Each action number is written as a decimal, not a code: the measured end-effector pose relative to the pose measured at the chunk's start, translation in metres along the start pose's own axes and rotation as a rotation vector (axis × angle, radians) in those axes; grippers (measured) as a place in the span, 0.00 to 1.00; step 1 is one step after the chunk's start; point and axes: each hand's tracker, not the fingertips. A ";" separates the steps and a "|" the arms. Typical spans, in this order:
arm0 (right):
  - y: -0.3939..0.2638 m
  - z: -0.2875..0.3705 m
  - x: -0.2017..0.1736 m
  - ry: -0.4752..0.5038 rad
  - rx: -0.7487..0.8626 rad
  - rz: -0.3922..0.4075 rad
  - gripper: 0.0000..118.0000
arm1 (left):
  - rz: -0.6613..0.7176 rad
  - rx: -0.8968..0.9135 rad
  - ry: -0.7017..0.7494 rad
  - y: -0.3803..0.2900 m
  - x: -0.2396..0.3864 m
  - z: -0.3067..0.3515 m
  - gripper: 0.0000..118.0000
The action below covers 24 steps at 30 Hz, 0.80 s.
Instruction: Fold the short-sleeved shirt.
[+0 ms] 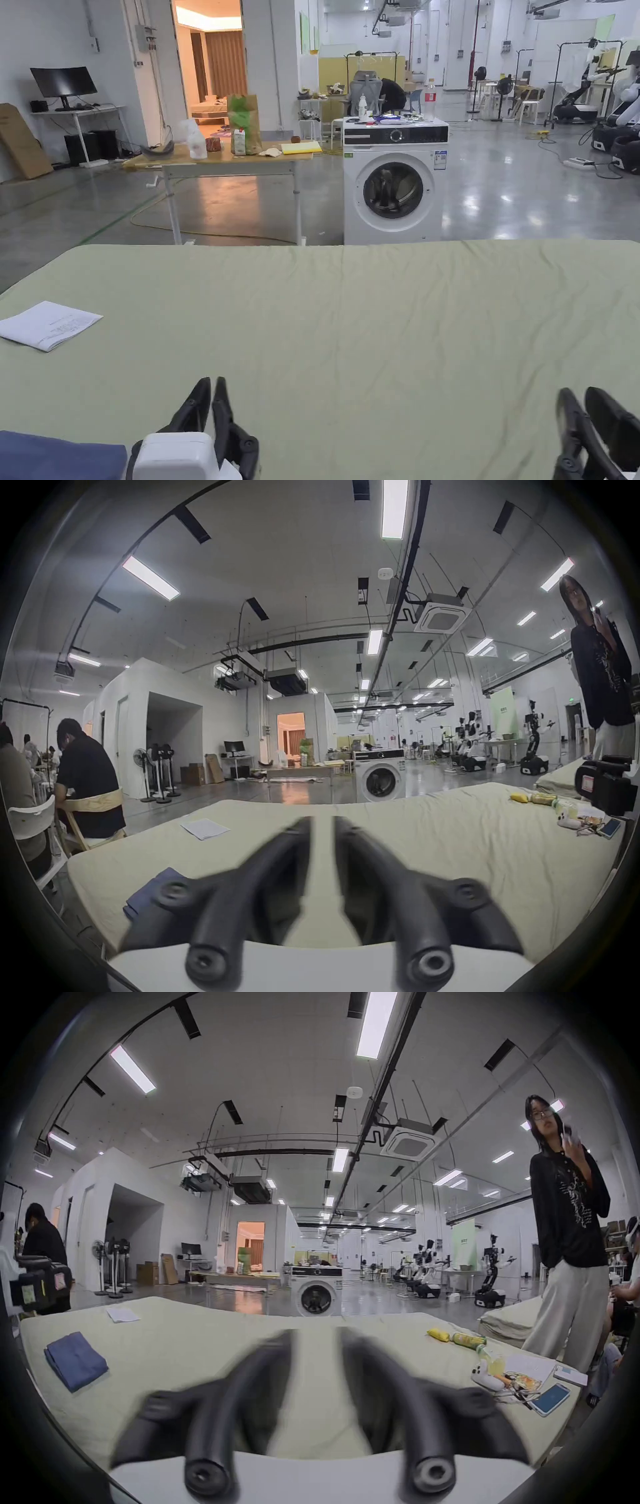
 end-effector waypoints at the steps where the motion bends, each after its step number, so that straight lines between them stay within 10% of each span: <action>1: 0.002 -0.001 -0.002 -0.003 -0.006 0.002 0.55 | -0.007 -0.007 -0.002 0.002 0.001 0.001 0.31; 3: 0.005 -0.004 -0.003 -0.020 -0.021 0.004 1.00 | -0.008 -0.019 -0.012 0.001 0.001 -0.001 0.83; 4: 0.007 0.004 -0.003 -0.010 0.035 -0.011 0.98 | -0.002 -0.023 -0.019 0.000 0.001 -0.001 0.91; 24: 0.000 -0.004 -0.009 -0.004 -0.020 0.036 1.00 | -0.016 0.039 -0.049 0.000 -0.007 0.002 0.91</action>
